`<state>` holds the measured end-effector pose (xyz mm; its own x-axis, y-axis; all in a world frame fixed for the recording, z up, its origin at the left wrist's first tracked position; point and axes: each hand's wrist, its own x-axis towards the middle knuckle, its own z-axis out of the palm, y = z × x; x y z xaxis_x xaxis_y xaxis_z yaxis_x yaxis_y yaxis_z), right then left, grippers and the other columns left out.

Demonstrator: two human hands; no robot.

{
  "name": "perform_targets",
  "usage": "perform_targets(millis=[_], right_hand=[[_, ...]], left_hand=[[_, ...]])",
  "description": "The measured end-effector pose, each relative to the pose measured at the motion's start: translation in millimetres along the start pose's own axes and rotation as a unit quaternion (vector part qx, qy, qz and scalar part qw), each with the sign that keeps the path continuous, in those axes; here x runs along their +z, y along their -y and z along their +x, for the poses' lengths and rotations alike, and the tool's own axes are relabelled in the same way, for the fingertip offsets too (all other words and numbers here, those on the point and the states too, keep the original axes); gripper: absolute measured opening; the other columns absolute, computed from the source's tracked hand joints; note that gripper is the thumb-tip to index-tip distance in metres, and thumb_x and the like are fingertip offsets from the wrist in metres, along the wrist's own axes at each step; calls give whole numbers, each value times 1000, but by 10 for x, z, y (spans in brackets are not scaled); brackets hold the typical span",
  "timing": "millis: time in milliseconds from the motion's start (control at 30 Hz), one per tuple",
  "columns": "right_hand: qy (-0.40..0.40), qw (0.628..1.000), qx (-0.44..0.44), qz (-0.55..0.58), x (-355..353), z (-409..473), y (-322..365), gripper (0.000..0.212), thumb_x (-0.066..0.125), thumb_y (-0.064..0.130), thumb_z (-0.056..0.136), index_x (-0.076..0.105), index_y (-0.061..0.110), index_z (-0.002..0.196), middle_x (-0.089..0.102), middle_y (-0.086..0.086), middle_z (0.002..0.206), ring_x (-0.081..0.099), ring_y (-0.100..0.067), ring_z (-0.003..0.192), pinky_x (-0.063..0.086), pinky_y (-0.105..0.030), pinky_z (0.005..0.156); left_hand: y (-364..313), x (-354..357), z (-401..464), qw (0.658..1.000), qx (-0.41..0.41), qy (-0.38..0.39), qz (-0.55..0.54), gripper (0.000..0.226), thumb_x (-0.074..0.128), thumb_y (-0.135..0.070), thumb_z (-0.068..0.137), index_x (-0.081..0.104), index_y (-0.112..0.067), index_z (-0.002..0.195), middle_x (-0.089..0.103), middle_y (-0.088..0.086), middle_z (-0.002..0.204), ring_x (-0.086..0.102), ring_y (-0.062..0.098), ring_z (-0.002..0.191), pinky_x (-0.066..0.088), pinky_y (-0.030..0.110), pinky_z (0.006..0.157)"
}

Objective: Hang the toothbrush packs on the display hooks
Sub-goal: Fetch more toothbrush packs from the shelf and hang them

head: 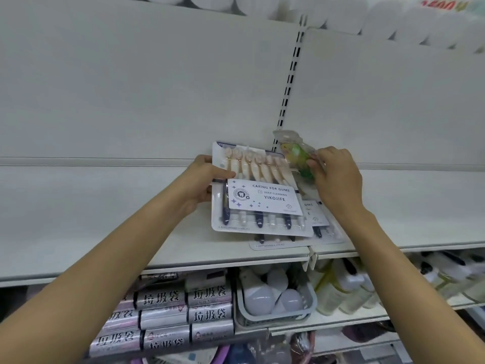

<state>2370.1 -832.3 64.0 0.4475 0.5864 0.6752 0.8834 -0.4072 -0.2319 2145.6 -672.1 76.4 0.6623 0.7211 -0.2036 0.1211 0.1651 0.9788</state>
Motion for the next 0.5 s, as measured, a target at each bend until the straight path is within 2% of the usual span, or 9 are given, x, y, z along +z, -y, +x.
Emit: perform_targets(millis=[100,200,300,433,500], right_hand=[[-4,999,7,52,-65,22,237,21,52,16,101,44,20,83,49,0,76,42,-24,75,25,-33,57],[-9,994,-4,110,-82,39,476,24,50,13,102,37,18,81,50,-1,72,45,-28,67,30,-36,54],[-11,988,-16,156,-70,38,773,22,49,12,102,40,16,82,52,0,71,47,-27,64,32,-36,52],[11,979,-46,200,0,-5,1202,14,50,15,102,52,5,93,61,-6,80,54,-28,69,42,-39,58],[21,972,-57,227,32,-45,1437,15,51,16,103,52,4,93,60,-5,80,53,-25,68,41,-37,57]], left_hand=[[-27,-225,-140,998,37,-40,20,49,69,-4,87,47,-17,129,71,1,90,71,9,62,55,25,52],[-33,-511,-316,994,68,-83,14,51,68,-1,88,46,-19,131,72,2,95,71,9,63,56,26,52],[-22,-832,-535,985,110,-132,4,52,68,-2,88,47,-24,130,74,4,97,72,13,69,56,31,60],[40,-1281,-871,969,163,-184,15,46,70,-4,87,51,-23,125,77,3,94,72,21,83,54,50,84],[75,-1504,-1057,962,181,-203,9,41,69,-1,87,53,-19,121,77,2,92,73,20,80,54,49,83]])
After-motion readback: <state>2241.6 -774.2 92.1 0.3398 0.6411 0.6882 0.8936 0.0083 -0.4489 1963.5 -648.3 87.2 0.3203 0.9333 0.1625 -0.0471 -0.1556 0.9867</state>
